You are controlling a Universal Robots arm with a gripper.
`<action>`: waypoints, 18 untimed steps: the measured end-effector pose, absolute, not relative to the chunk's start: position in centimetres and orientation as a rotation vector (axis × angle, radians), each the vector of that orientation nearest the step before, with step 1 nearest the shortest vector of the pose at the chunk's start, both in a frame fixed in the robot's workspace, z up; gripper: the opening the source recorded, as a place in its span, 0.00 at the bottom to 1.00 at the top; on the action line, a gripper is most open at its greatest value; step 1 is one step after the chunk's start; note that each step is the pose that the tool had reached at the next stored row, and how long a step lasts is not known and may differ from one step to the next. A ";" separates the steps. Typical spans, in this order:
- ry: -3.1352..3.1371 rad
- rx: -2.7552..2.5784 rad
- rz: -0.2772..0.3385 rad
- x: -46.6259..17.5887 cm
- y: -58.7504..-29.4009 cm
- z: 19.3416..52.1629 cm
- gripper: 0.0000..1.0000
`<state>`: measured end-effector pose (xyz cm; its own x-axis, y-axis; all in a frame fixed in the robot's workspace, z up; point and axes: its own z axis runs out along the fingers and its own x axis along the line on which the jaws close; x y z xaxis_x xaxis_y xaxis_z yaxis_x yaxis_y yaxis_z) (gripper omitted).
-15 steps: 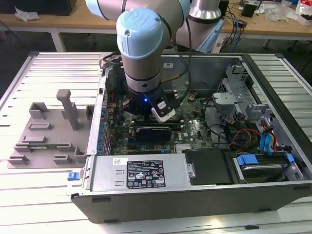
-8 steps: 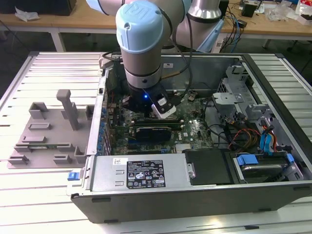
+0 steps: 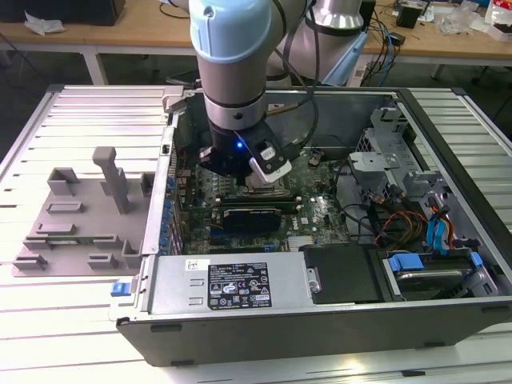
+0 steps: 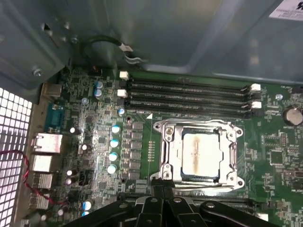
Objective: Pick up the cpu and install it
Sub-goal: 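Install the second cpu locking lever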
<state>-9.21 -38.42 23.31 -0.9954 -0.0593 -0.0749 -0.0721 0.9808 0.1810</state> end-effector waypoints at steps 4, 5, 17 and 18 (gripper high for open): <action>3.063 -0.102 0.239 -9.2 -38.2 23.3 0.11; 3.064 -0.102 0.231 -9.2 -38.0 23.3 0.11; 3.080 -0.099 0.138 -4.5 -36.4 23.3 0.11; 3.080 -0.100 0.124 -4.4 -35.7 23.3 0.11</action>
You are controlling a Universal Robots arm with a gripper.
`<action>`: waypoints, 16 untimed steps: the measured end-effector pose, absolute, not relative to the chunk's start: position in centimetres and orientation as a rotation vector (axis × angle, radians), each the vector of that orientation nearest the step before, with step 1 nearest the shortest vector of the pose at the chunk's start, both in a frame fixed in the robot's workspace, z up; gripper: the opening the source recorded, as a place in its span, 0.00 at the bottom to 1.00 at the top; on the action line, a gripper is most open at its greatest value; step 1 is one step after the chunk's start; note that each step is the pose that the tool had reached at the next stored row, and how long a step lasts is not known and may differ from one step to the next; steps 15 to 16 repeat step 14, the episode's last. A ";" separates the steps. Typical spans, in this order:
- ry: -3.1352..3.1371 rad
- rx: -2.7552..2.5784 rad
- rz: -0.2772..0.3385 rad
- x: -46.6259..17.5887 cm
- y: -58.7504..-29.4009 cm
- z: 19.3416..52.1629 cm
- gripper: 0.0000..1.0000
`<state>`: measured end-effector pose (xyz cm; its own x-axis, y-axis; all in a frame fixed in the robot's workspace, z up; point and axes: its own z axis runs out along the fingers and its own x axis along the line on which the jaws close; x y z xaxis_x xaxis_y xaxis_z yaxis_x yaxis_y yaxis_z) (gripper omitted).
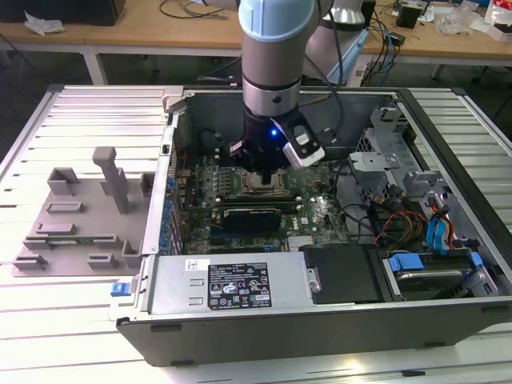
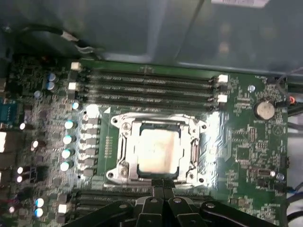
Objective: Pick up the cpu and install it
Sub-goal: 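Install the second cpu locking lever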
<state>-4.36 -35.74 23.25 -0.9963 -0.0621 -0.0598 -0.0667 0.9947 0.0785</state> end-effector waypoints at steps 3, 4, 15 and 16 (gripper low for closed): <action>3.082 -0.100 0.099 -4.3 -34.1 23.3 0.11; 3.082 -0.101 0.093 -4.3 -34.0 23.3 0.11; 3.082 -0.100 0.093 -4.3 -34.0 23.7 0.11; 3.082 -0.100 0.093 -4.3 -34.0 23.7 0.11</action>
